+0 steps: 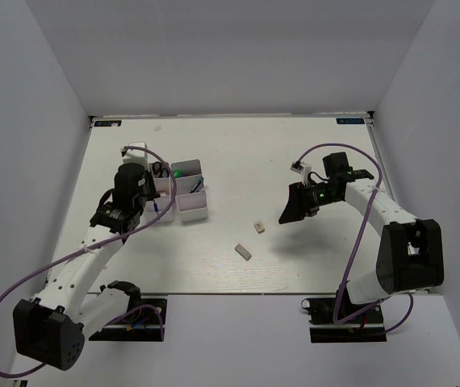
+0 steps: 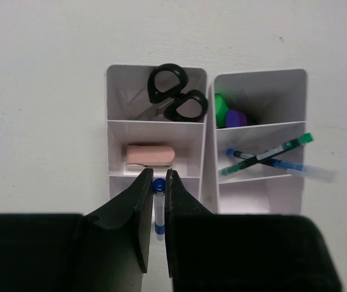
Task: Sort the stationery into containers
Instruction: Place the pen in the storage box.
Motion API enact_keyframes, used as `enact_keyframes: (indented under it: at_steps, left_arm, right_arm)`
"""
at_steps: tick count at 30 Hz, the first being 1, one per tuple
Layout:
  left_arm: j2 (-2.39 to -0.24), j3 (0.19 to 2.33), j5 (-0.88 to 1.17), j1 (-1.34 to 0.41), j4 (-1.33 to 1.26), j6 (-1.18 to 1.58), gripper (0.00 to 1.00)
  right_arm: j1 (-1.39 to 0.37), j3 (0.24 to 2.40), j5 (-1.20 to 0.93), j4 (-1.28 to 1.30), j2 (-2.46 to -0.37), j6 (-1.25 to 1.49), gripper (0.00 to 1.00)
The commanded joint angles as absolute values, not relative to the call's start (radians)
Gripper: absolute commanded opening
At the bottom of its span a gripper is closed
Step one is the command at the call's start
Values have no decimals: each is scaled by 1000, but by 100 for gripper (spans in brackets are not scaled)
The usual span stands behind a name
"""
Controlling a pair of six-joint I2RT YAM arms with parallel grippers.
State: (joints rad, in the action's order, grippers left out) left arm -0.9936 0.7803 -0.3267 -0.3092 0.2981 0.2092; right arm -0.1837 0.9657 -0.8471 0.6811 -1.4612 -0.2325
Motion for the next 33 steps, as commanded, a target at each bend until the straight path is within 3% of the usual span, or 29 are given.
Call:
enact_keyframes:
  at_steps: [1,8,21,25,26,29,33]
  left_arm:
    - [-924,848,-272,-327,339,245,0]
    - [-896,923,-270,-331,387,238,0]
    - [-1043,851,-319,-316,249,198,1]
    - [-1066,842,-322,-302,236,204,18]
    - [-1066,833,-324,-301,236,206,29]
    - [-1063,810,-319,-299,232,212,48]
    - [-1057,813,-321,-296,238,213,53]
  right_arm:
    - [-189,973,-854,692,-1459,-253,64]
    - [-187,976,-856,693,-1468,-250,64]
    - [-186,973,-856,698,-1459,-256,65]
    - [-187,974,-856,704,-1460,-267,75]
    - [-187,979,-856,715,-1462,-278,77]
    - [-192,983,-870,721,-1459,-294,79]
    - [-213,1003,-841,721,-1465,-290,79]
